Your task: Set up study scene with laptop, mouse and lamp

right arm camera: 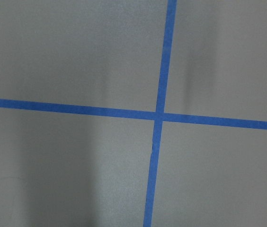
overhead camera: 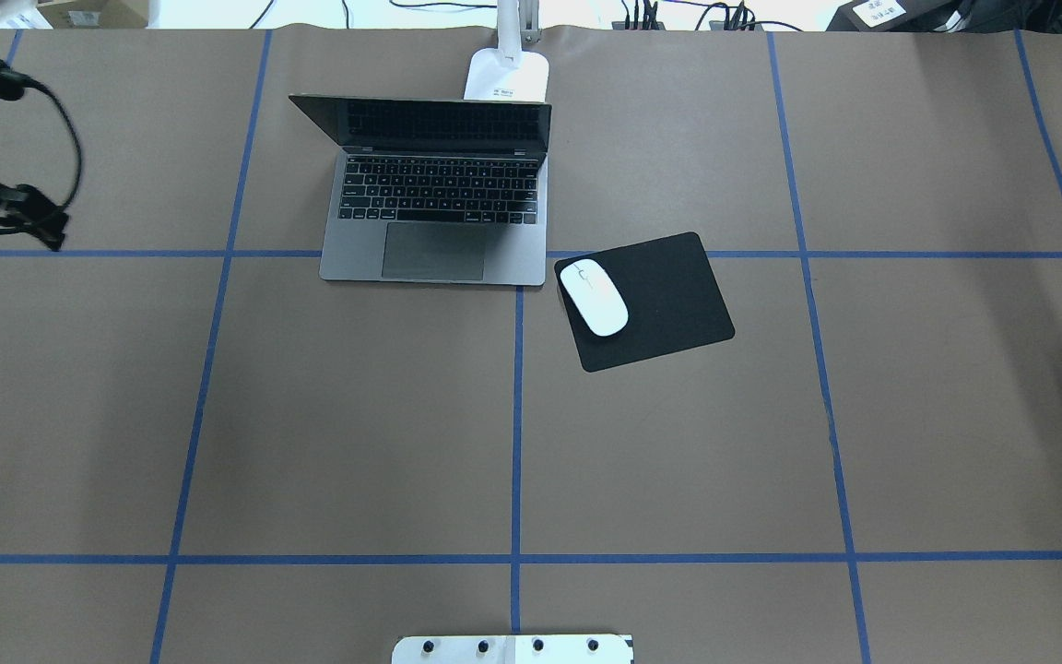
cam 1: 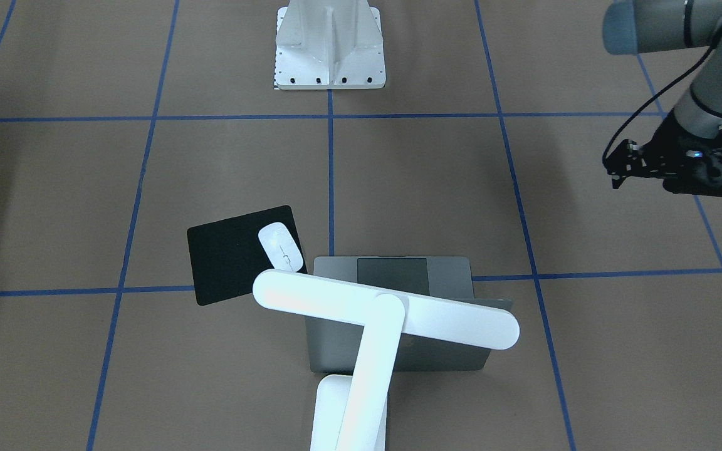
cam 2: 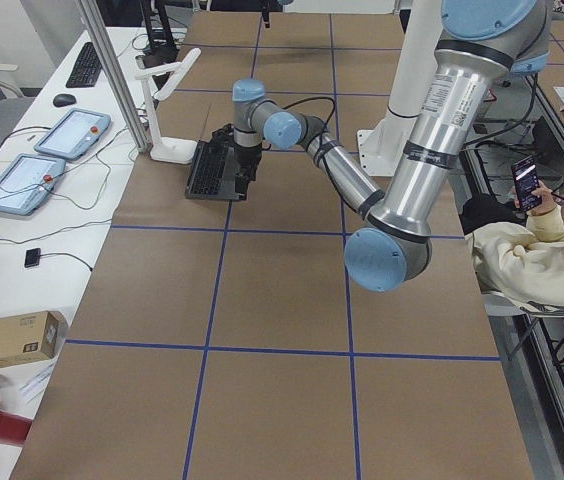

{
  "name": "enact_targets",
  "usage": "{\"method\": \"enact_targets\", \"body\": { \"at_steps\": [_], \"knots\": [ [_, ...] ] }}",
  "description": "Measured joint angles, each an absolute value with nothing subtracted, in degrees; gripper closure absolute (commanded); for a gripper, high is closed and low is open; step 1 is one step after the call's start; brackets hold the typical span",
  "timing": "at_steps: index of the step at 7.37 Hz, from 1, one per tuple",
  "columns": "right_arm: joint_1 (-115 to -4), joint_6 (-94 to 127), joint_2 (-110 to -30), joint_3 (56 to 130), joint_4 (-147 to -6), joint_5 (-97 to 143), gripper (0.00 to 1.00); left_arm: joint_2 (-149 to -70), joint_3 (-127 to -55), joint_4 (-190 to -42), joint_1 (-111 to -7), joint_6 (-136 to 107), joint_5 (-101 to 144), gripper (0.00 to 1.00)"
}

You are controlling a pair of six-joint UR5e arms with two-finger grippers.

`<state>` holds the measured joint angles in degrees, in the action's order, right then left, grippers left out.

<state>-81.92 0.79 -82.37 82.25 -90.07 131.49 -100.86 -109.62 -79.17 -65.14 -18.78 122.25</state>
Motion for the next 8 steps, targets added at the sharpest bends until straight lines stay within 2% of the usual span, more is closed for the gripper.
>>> {"method": "enact_targets", "body": {
  "at_steps": [4,8],
  "knots": [
    [-85.12,-5.87,-83.07,81.29,-90.16,131.83,0.00,-95.41,-99.98,-81.55,-81.02,2.29,128.59,0.01],
    [-86.51,-6.38,-84.30,81.17,-90.28,131.64,0.00,-93.22,-88.83,-88.47,-89.45,12.14,130.47,0.01]
  ]
}}
